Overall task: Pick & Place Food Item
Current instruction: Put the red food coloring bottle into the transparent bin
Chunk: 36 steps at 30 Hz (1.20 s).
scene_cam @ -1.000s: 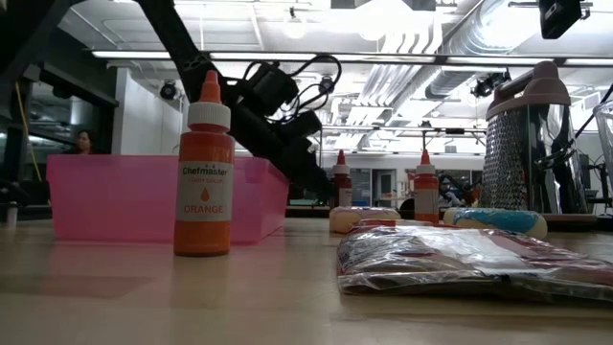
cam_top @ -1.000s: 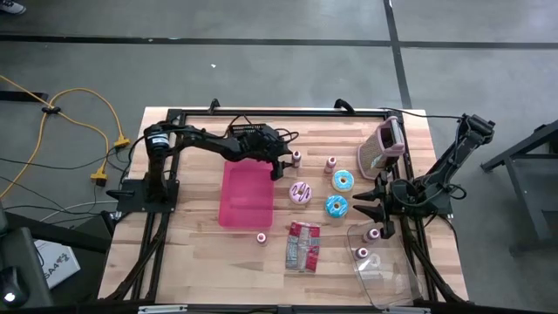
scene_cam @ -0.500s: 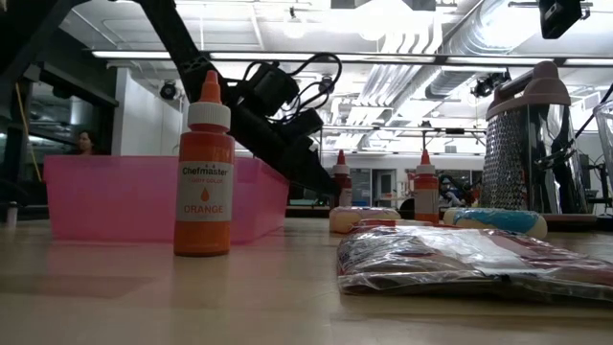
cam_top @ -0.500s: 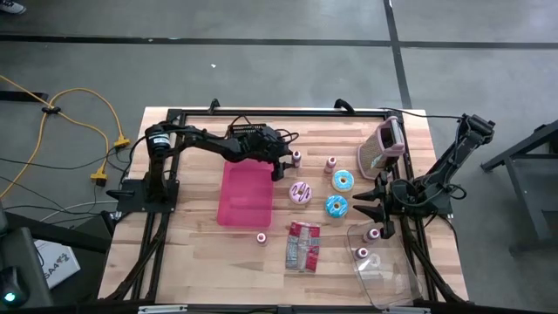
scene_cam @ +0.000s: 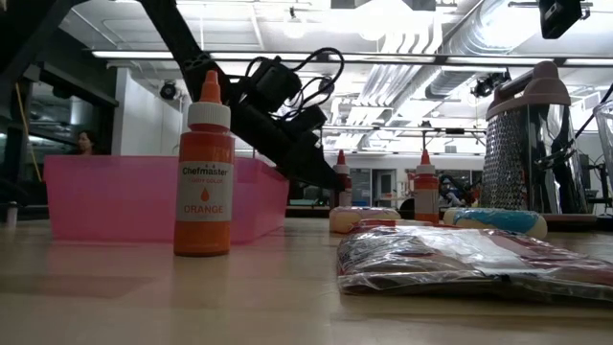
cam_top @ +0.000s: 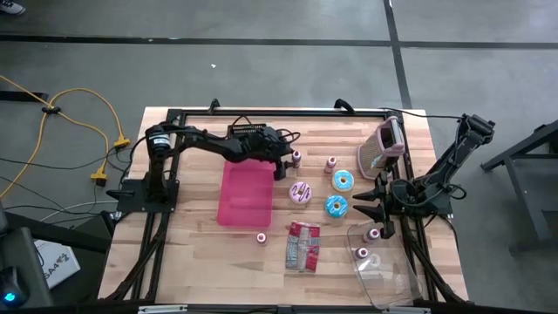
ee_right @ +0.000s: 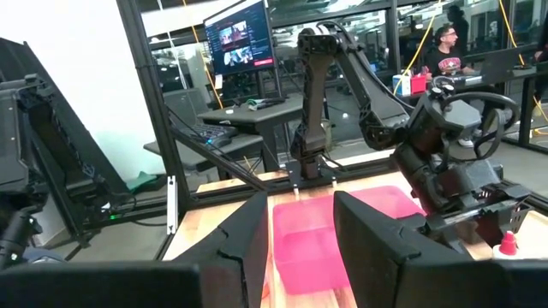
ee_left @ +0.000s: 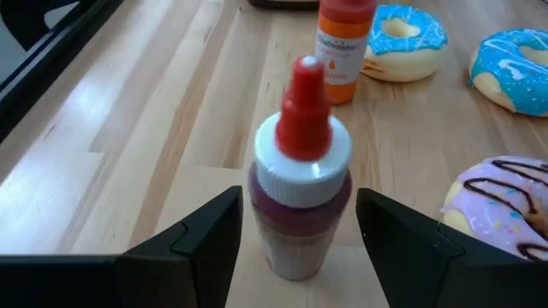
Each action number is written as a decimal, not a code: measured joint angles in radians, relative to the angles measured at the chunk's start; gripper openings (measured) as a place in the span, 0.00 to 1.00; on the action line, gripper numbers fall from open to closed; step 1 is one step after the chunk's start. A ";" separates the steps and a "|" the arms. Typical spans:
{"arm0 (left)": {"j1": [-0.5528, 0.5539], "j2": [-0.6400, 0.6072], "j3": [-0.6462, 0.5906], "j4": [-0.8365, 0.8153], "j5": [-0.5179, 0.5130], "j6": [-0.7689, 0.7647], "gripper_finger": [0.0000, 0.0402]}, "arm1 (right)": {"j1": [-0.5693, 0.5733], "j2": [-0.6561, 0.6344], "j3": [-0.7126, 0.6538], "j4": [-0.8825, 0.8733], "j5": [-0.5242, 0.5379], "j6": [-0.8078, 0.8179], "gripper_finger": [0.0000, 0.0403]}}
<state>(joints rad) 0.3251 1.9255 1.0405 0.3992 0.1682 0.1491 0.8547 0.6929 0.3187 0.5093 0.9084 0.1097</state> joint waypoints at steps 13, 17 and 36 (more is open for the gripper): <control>-0.010 0.003 0.000 0.004 -0.025 -0.025 0.55 | 0.000 0.000 0.000 0.000 -0.003 0.000 0.30; -0.017 0.003 0.000 0.022 -0.022 -0.030 0.55 | 0.000 0.000 0.000 0.001 -0.003 0.000 0.30; -0.016 0.003 0.000 0.017 -0.025 -0.043 0.40 | 0.000 0.000 0.000 0.004 -0.029 0.025 0.30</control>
<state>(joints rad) 0.3088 1.9285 1.0409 0.4166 0.1432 0.1062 0.8551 0.6926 0.3187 0.5129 0.8791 0.1349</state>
